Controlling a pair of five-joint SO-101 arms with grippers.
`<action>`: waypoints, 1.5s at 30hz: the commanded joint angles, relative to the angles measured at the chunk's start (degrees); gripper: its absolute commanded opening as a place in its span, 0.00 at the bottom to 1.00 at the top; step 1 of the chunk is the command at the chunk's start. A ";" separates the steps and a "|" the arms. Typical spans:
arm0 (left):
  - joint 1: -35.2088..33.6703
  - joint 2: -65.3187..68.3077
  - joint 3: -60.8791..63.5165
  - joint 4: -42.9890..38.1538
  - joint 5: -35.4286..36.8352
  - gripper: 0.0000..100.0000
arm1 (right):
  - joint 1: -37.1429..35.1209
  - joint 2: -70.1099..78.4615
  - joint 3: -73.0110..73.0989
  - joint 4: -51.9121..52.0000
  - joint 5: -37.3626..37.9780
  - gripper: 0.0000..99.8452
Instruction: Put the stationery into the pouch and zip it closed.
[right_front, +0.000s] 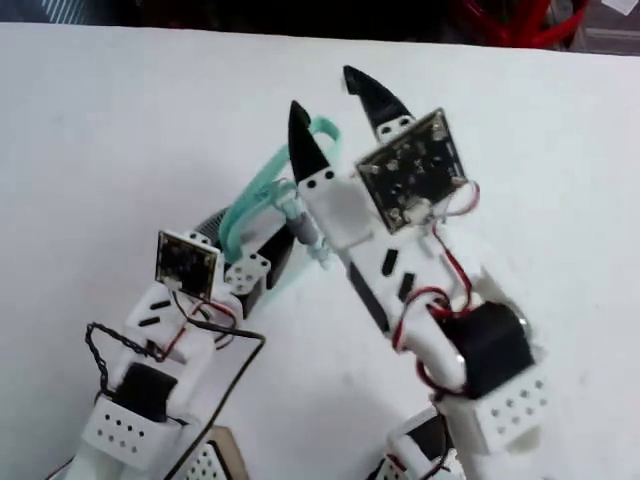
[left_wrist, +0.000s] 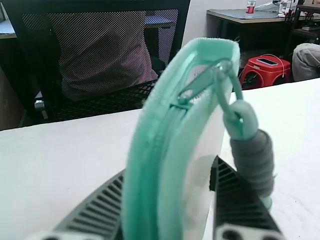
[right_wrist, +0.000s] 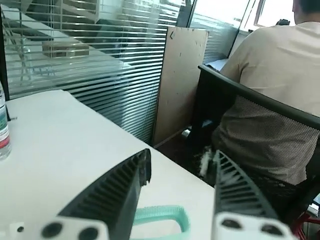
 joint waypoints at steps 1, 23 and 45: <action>-0.13 -0.31 -0.35 -1.32 0.26 0.21 | -1.54 -1.01 -4.13 10.59 0.00 0.17; -0.04 -0.40 -0.35 -1.32 0.18 0.19 | -9.63 -1.01 9.76 21.14 6.86 0.17; -0.22 -0.66 -0.35 -0.97 0.26 0.11 | -1.98 -2.86 6.59 11.03 7.03 0.02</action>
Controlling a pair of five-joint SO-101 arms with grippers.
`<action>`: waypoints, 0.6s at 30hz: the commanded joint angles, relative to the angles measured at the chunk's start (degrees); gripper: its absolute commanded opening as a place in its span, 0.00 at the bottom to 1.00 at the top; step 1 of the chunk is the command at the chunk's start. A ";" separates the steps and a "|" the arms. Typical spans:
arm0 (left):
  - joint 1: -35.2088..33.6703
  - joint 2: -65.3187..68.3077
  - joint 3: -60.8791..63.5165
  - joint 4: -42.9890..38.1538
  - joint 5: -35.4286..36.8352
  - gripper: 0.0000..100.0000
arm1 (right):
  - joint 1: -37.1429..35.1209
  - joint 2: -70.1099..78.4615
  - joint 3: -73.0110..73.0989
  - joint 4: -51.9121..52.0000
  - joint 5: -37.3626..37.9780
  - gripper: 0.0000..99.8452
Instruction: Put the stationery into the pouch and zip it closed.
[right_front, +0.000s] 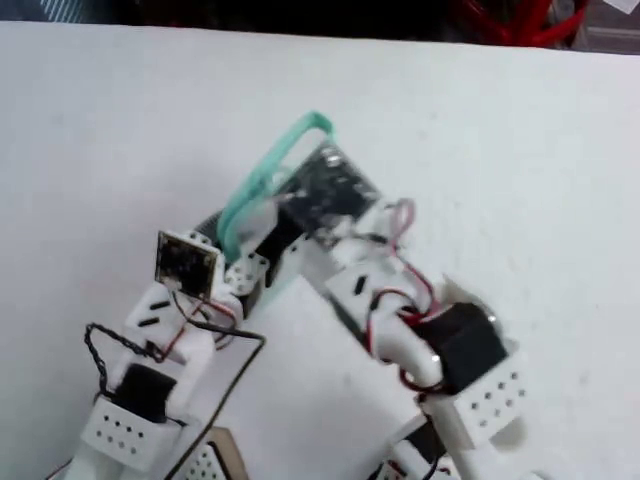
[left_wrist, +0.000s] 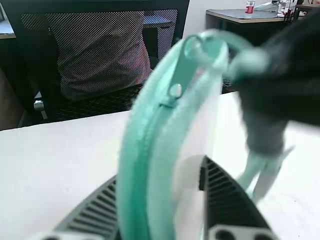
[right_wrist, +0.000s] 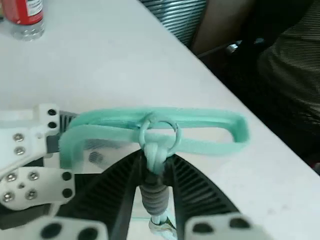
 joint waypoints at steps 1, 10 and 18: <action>-0.22 -0.66 -0.35 -0.97 0.26 0.09 | 1.45 -1.10 -3.52 -1.27 0.62 0.02; -0.22 -0.66 -0.44 -0.97 0.18 0.02 | 7.69 -0.92 -2.11 -4.44 0.44 0.02; 0.04 -0.66 -0.44 -0.88 0.18 0.02 | 10.42 -0.84 -0.53 -13.58 0.70 0.02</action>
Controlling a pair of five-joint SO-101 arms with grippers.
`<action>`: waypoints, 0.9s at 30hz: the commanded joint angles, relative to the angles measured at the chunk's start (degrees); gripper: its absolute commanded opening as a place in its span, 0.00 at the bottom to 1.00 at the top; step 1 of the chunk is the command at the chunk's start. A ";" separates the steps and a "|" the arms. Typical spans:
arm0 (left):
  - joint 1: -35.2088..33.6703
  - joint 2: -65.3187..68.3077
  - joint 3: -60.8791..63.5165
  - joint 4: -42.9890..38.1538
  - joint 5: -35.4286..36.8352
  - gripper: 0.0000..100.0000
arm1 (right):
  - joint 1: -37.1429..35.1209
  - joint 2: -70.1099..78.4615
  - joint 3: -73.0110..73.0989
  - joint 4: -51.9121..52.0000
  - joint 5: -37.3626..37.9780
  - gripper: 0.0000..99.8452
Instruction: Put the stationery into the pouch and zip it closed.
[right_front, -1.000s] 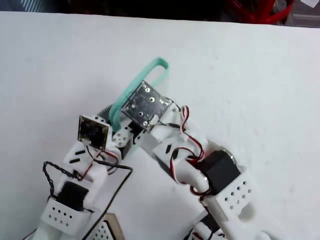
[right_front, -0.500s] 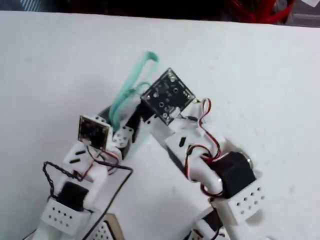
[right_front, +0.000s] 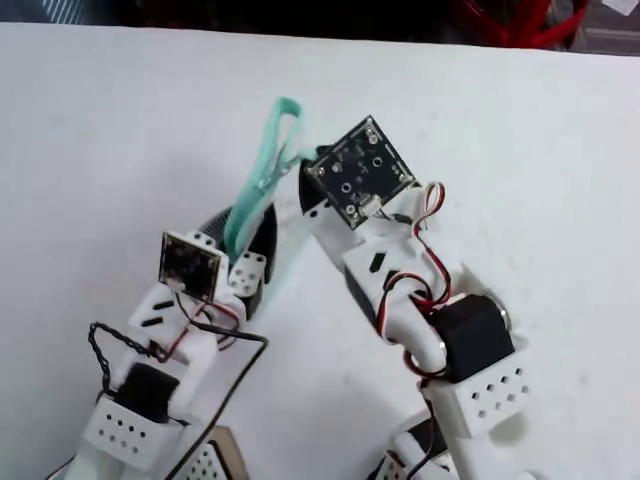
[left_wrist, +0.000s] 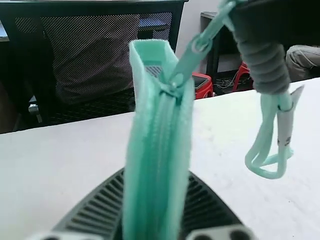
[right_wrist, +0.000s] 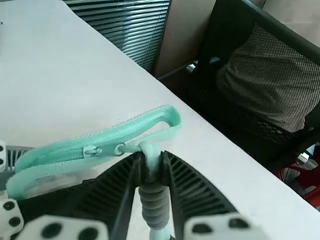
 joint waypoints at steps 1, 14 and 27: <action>-0.22 -0.57 -0.35 -0.70 0.00 0.02 | 2.33 -0.92 0.44 -6.81 0.44 0.02; 2.15 -0.57 -0.62 1.23 -3.96 0.02 | 2.59 14.99 0.79 -22.29 0.44 0.02; 1.98 -0.57 -0.53 1.14 -3.96 0.02 | 4.35 28.70 -18.99 -13.85 0.35 0.02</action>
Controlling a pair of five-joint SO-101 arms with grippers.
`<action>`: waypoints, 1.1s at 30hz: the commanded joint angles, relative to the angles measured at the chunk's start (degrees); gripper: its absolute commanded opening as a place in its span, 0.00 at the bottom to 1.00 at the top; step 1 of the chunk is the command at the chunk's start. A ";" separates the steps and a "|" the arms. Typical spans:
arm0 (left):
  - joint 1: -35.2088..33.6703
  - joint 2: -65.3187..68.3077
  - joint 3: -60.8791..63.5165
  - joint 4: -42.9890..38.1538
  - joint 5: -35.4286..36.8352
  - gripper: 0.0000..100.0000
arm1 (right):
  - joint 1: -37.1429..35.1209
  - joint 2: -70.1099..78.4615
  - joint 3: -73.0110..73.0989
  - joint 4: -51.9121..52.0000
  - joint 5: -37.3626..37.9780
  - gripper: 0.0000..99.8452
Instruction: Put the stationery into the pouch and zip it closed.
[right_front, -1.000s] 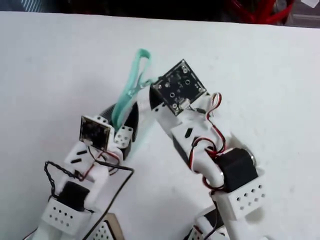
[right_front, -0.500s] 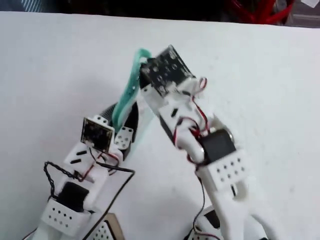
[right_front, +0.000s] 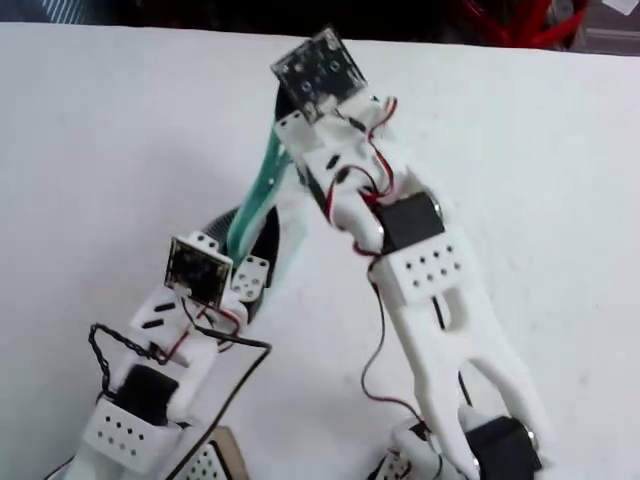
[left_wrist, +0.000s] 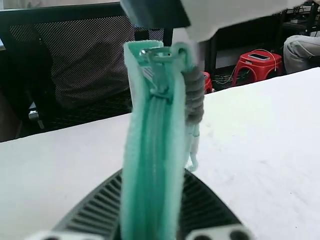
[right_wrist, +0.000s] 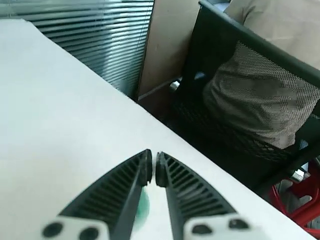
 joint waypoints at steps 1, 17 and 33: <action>0.22 0.13 -0.53 0.00 -0.79 0.02 | 1.54 -0.48 -8.70 6.55 0.62 0.02; 0.13 0.13 -0.53 0.00 -0.79 0.02 | -3.38 -5.14 -25.14 54.11 -4.66 0.29; 0.13 0.13 -0.44 -0.09 -0.79 0.02 | -5.49 -7.16 -6.07 37.85 -3.25 0.26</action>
